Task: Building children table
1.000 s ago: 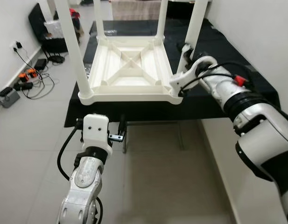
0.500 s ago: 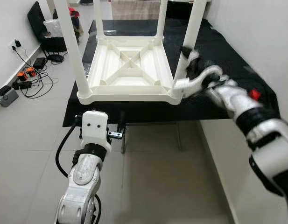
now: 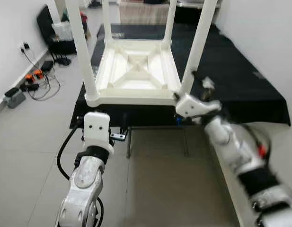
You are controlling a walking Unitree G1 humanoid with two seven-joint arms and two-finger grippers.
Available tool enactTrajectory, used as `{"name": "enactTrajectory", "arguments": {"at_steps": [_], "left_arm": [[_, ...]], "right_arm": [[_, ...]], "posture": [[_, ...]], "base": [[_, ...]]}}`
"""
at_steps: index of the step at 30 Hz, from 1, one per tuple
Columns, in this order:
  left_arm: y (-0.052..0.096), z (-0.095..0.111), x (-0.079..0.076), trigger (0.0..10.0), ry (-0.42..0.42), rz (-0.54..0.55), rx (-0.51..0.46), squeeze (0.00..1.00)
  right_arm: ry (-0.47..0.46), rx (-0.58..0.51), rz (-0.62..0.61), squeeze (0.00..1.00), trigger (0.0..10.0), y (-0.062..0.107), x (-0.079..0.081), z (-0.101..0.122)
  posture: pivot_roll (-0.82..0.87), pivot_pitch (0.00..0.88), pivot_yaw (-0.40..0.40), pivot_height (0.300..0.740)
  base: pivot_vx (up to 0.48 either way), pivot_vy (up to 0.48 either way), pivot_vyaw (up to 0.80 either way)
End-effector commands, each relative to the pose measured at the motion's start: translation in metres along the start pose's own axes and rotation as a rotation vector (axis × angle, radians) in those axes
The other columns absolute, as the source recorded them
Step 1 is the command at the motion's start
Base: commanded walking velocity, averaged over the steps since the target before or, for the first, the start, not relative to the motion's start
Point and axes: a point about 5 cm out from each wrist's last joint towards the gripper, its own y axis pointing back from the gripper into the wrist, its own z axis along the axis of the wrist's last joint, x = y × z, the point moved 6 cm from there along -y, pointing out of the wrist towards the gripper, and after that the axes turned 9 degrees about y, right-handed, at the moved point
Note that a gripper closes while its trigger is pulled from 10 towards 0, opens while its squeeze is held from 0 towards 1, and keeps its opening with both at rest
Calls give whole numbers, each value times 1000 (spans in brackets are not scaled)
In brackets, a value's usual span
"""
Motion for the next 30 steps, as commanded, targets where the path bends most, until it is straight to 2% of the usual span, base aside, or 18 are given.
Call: {"name": "enactTrajectory", "arguments": {"at_steps": [1, 2, 3, 4, 7, 9, 11, 15, 21, 30], "left_arm": [[4, 4, -4, 10000, -6, -15, -4, 0], [5, 6, -6, 10000, -10, -21, -8, 0], [5, 6, -6, 10000, -10, -21, -8, 0], [7, 6, -7, 10000, -15, -26, -8, 0], [10, 5, -8, 10000, -15, -29, 0, 0], [16, 2, -8, 10000, -23, -35, 17, 0], [20, -1, -6, 10000, -26, -34, 29, 0], [21, -2, -3, 10000, -33, -26, 33, 0], [19, 1, -3, 10000, -39, -20, 23, 0], [20, 4, -1, 10000, -51, -10, 19, 0]], "right_arm": [[-259, -26, -93, 0, 10000, 12, -2, 19], [-332, -21, -130, 0, 10000, 19, 0, 21], [-332, -21, -130, 0, 10000, 19, 0, 21], [-369, -22, -155, 0, 10000, 26, 2, 25], [-397, -19, -165, 0, 10000, 31, 4, 27], [-427, -21, -165, 0, 10000, 40, 8, 32], [-435, -16, -153, 0, 10000, 46, 10, 34], [-458, -3, -147, 0, 10000, 49, 10, 33], [-483, 11, -124, 0, 10000, 50, 5, 40], [-470, 19, -121, 0, 10000, 49, 3, 42]], "posture": [[-1, 42, -26, 740], [1, 40, -26, 740], [1, 40, -26, 740], [6, 33, -27, 740], [4, 30, -21, 740], [4, 26, -18, 740], [3, 21, -15, 740], [7, 16, -15, 740], [7, 15, -14, 740], [11, 25, -19, 740]], "base": [[0, 0, 0], [0, 0, 0], [0, 0, 0], [0, 0, 0], [0, 0, 0], [0, 0, 0], [0, 0, -800], [120, 0, -684], [292, 0, 0], [300, 0, 0]]}}
